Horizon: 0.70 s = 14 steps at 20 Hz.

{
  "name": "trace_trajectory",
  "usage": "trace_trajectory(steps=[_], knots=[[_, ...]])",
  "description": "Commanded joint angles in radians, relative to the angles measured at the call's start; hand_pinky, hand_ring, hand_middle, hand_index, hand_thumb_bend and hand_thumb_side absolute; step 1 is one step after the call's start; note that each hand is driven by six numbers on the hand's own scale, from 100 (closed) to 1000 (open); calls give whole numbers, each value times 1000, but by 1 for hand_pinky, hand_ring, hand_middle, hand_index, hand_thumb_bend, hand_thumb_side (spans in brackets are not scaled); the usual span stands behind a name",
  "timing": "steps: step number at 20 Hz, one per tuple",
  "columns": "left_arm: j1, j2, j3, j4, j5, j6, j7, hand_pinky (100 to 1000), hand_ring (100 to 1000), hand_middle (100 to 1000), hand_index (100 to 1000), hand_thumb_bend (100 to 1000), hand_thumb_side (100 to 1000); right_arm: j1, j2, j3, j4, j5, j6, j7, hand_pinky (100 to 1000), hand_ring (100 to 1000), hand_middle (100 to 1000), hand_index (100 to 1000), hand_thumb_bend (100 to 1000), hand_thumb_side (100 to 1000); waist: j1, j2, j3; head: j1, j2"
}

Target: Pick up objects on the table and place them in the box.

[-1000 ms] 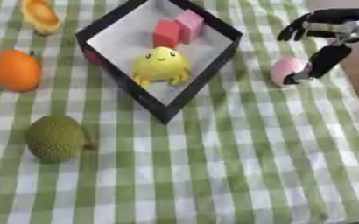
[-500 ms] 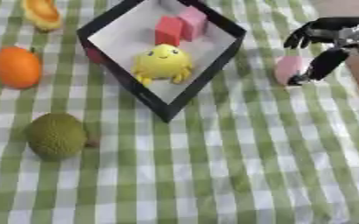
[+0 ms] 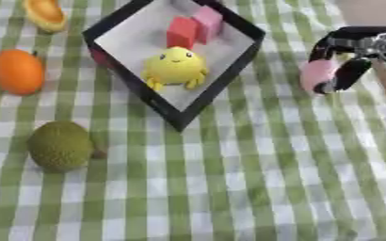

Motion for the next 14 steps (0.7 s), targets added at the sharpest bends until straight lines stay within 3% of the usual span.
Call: trace_trajectory(steps=[1,8,14], knots=[[-16,24,9,-16,3,1,3,793,851,810,807,734,706,-9,-28,-9,-13,-16,-8,-4,819,750,593,683,397,100,15,-7,-1,-2,-2],[-9,29,10,-15,0,0,3,793,850,810,807,732,706,5,-68,-20,-137,-71,-5,12,781,687,490,569,376,100,9,-27,-13,1,-2],[-3,34,9,-15,-4,-1,3,793,850,810,807,732,705,0,-97,-52,-275,-70,29,-2,783,685,496,573,368,100,5,-42,-18,4,-2]])
